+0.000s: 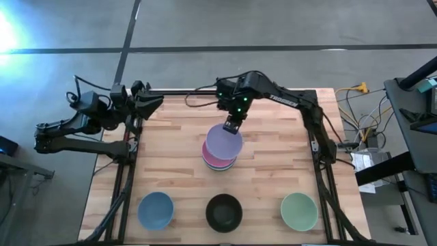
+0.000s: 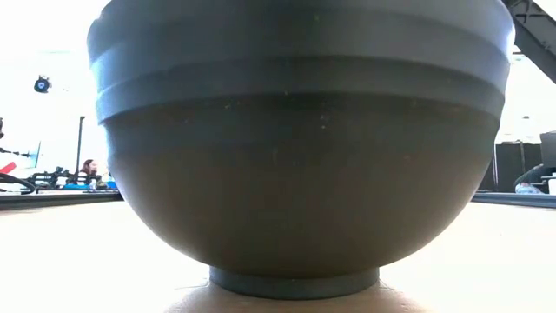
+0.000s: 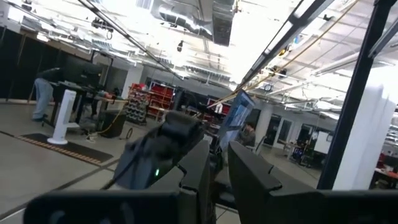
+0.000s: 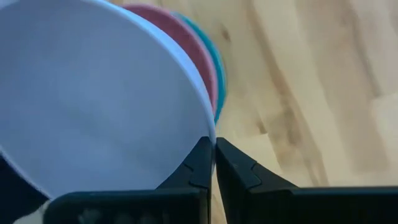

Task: Nest bowls inside each other
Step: Stack the purple bowl on top of the pink bowl

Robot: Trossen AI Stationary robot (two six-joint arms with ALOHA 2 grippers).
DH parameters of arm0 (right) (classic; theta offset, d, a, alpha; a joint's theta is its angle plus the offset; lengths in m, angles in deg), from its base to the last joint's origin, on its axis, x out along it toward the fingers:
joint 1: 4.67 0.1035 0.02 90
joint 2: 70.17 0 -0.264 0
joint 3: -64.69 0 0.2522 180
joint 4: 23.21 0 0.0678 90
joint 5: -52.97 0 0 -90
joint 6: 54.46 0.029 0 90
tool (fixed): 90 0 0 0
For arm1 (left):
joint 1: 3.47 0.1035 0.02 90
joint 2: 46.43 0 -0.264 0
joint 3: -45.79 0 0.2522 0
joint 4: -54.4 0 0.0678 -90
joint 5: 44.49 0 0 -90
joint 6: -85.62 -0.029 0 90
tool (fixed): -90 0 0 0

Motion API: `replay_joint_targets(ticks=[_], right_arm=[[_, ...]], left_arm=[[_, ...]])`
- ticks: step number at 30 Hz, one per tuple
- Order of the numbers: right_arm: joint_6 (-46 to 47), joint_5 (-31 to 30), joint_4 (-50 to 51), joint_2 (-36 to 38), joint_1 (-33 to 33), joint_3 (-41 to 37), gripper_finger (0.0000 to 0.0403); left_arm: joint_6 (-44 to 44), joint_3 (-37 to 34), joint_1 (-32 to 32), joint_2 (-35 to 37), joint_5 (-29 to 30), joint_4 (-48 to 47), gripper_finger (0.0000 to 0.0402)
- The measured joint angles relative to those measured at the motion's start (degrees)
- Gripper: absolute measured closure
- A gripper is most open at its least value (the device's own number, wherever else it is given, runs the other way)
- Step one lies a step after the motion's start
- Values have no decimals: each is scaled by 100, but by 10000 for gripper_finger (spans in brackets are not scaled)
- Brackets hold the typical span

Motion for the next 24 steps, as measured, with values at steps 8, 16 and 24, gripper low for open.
replay_joint_targets(ticks=[8,16,24], right_arm=[[-71,32,-30,-321,9,11,394],[-95,-3,-149,-370,55,15,394],[-62,-78,-374,-370,91,15,394]], left_arm=[[12,0,-2,4,2,1,357],[5,-9,-4,2,7,0,357],[6,-11,-4,-127,7,2,357]])
